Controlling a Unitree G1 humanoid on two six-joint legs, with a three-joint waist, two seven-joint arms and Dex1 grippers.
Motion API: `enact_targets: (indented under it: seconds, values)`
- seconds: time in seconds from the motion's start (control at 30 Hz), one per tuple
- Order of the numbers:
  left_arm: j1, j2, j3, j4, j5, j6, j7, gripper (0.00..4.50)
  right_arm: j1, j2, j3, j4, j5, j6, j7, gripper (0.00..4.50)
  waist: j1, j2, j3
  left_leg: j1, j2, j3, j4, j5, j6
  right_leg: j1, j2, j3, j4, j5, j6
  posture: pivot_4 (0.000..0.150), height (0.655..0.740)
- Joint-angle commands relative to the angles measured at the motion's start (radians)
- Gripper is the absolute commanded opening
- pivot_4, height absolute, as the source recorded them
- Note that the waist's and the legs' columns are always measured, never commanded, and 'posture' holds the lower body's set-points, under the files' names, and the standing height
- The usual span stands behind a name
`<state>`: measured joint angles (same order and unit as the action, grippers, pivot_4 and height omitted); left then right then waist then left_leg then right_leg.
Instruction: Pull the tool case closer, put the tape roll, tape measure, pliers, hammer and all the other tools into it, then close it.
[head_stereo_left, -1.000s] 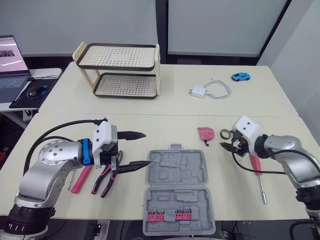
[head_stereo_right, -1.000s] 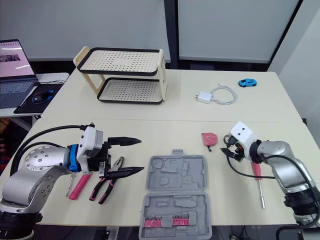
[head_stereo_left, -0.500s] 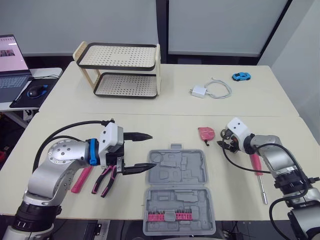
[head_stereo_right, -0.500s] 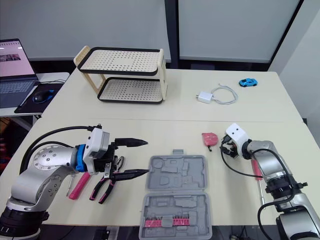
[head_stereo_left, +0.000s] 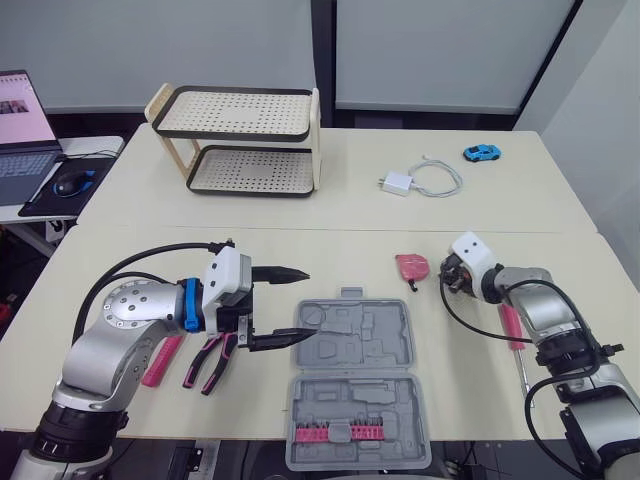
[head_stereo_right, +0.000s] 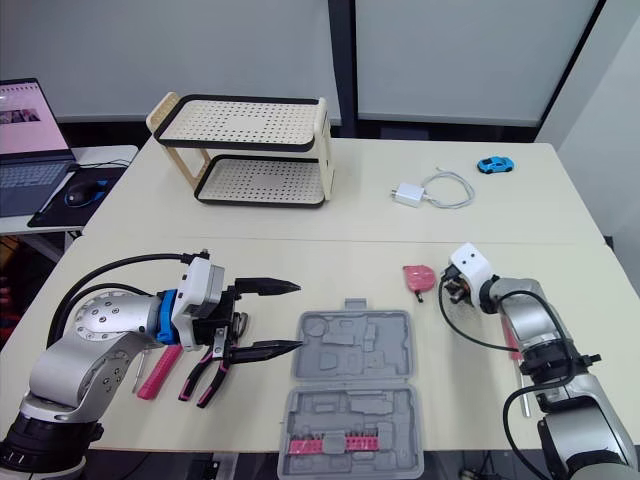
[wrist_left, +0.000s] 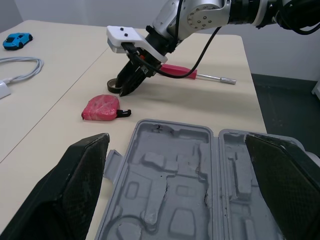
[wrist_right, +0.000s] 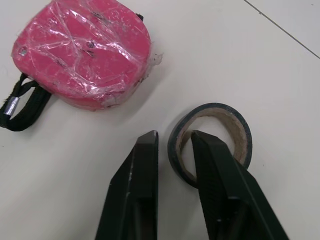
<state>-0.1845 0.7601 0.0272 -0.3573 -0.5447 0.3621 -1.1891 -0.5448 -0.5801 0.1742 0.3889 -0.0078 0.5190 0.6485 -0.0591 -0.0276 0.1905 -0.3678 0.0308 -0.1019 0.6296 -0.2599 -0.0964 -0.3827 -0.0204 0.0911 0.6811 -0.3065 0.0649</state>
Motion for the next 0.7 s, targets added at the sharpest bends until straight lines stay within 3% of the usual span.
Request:
enact_targets:
  seconds: [0.03,0.07,0.2,0.4,0.53,0.7]
  values:
    - [-0.002,0.016,0.015,-0.008,0.006,-0.023,-0.003,4.5,0.008,-0.018,-0.047,-0.085,0.019,0.025,0.01,0.25,0.0,0.0,0.0,0.0,0.0,0.0,0.0,0.0,0.0,0.0,0.0,0.0,0.0,0.0,0.0,0.15,0.735]
    - [0.002,0.022,0.022,-0.003,0.008,-0.024,-0.006,4.5,0.019,-0.026,-0.056,-0.118,0.026,0.038,0.017,0.02,0.0,0.0,0.0,0.0,0.0,0.0,0.0,0.0,0.0,0.0,0.0,0.0,0.0,0.0,0.0,0.15,0.735]
    - [0.015,0.047,0.04,0.016,0.017,-0.038,-0.019,4.5,0.075,-0.073,-0.083,-0.275,0.052,0.099,0.055,0.02,0.001,0.0,0.0,-0.002,0.0,0.0,0.0,0.0,0.0,-0.002,0.0,0.0,0.0,0.0,0.0,0.15,0.735]
    - [0.097,0.144,0.119,0.077,0.041,-0.093,-0.081,4.5,0.144,-0.132,-0.076,-0.785,0.249,0.404,0.178,0.02,-0.006,0.002,0.001,-0.006,0.0,-0.003,0.0,0.0,0.0,-0.006,0.001,-0.002,0.001,0.0,0.0,0.15,0.735]
    - [0.169,0.201,0.155,0.129,0.067,-0.167,-0.143,4.5,0.122,-0.016,-0.037,-0.982,0.389,0.616,0.132,0.02,-0.012,0.002,0.001,-0.007,0.001,-0.006,-0.001,0.0,0.0,-0.006,0.001,-0.004,0.001,0.0,-0.001,0.15,0.735]
    - [0.202,0.214,0.175,0.136,0.062,-0.177,-0.157,4.5,0.083,0.189,0.093,-0.99,0.426,0.714,0.017,0.02,-0.001,0.002,0.001,-0.009,0.001,-0.006,0.001,0.0,0.0,-0.006,0.001,-0.005,0.0,0.0,-0.001,0.15,0.735]
